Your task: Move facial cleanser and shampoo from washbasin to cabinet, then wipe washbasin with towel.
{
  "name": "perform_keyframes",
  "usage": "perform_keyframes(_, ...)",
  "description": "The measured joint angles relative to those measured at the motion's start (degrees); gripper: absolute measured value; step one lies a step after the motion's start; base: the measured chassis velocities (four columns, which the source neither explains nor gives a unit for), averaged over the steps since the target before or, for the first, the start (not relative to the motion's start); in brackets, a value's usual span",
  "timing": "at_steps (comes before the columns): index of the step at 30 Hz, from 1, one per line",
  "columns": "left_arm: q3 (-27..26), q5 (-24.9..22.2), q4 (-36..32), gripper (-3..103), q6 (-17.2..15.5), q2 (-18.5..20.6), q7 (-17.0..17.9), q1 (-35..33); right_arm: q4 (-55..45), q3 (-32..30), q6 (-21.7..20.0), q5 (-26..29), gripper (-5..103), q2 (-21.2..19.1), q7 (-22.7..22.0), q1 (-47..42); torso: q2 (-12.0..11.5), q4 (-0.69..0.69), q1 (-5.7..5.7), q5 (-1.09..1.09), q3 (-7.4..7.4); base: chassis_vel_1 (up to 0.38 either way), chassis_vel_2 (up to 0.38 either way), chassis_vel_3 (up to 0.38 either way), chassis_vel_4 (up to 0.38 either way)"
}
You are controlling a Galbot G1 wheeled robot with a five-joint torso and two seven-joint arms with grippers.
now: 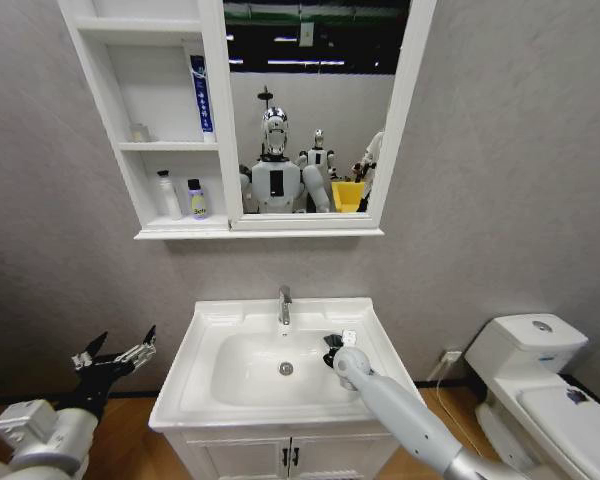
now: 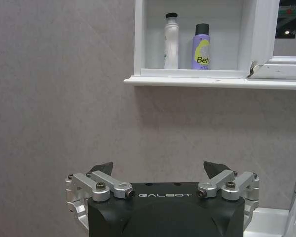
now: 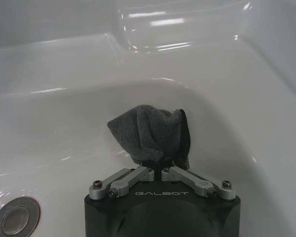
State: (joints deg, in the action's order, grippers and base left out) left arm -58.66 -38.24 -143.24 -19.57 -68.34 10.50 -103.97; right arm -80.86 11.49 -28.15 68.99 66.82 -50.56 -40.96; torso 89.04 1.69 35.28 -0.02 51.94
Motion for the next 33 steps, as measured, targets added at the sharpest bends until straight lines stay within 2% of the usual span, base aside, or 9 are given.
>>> perform_keyframes(4, 0.0, 0.0, 0.0, 100, 0.0, 0.0, 0.0, 0.0, 1.78, 0.43, -0.03, 0.44, 1, 2.68, 2.44, 0.01, 0.0, -0.03, 0.0, 0.01, 0.01, 0.0, 0.0, 0.0, 0.0)
perform_keyframes(7, 0.0, 0.0, 0.0, 100, 0.0, 0.0, 0.0, 0.0, 4.44, 0.97, -0.02, -1.64, 1, 4.71, 7.69, 0.36, 0.0, -0.03, 0.0, 0.01, 0.01, 0.0, 0.0, 0.0, 0.0)
perform_keyframes(8, 0.0, 0.0, 0.0, 100, 0.0, 0.0, 0.0, 0.0, 4.44, 0.97, -0.02, -1.64, 1, 4.71, 7.69, 0.36, 0.0, -0.03, 0.0, 0.01, 0.01, 0.0, 0.0, 0.0, 0.0)
perform_keyframes(15, 0.0, 0.0, 0.0, 100, 0.0, 0.0, 0.0, 0.0, 9.27, 1.8, 1.67, -4.1, 1, 8.67, 16.67, 1.36, -0.01, -0.04, 0.0, 0.01, 0.0, 0.0, 0.0, 0.0, 0.0)
perform_keyframes(16, 0.0, 0.0, 0.0, 100, 0.0, 0.0, 0.0, 0.0, 10.98, 1.98, 2.22, -5.54, 1, 9.64, 19.85, 1.62, 0.0, -0.03, 0.0, 0.01, 0.0, 0.0, 0.0, 0.0, 0.0)
perform_keyframes(20, 0.0, 0.0, 0.0, 100, 0.0, 0.0, 0.0, 0.0, 15.11, 2.15, 3.35, -8.56, 1, 12.12, 23.99, 2.38, 0.0, -0.03, 0.0, 0.01, 0.01, 0.0, 0.0, 0.0, 0.0)
perform_keyframes(24, 0.0, 0.0, 0.0, 100, 0.0, 0.0, 0.0, 0.0, 16.92, 2.23, 3.77, -9.14, 1, 13.53, 25.57, 2.88, 0.0, -0.02, 0.0, 0.01, 0.0, 0.0, 0.0, 0.0, 0.0)
perform_keyframes(27, 0.0, 0.0, 0.0, 100, 0.0, 0.0, 0.0, 0.0, 19.54, 2.93, 5.13, -10.36, 1, 15.94, 29.58, 3.72, 0.0, -0.03, 0.0, 0.01, 0.0, 0.0, 0.0, 0.0, 0.0)
perform_keyframes(33, 0.0, 0.0, 0.0, 100, 0.0, 0.0, 0.0, 0.0, 21.29, 3.12, 5.59, -10.66, 1, 18.67, 28.56, 4.31, 0.0, -0.05, 0.0, 0.02, 0.0, 0.0, 0.0, 0.0, 0.0)
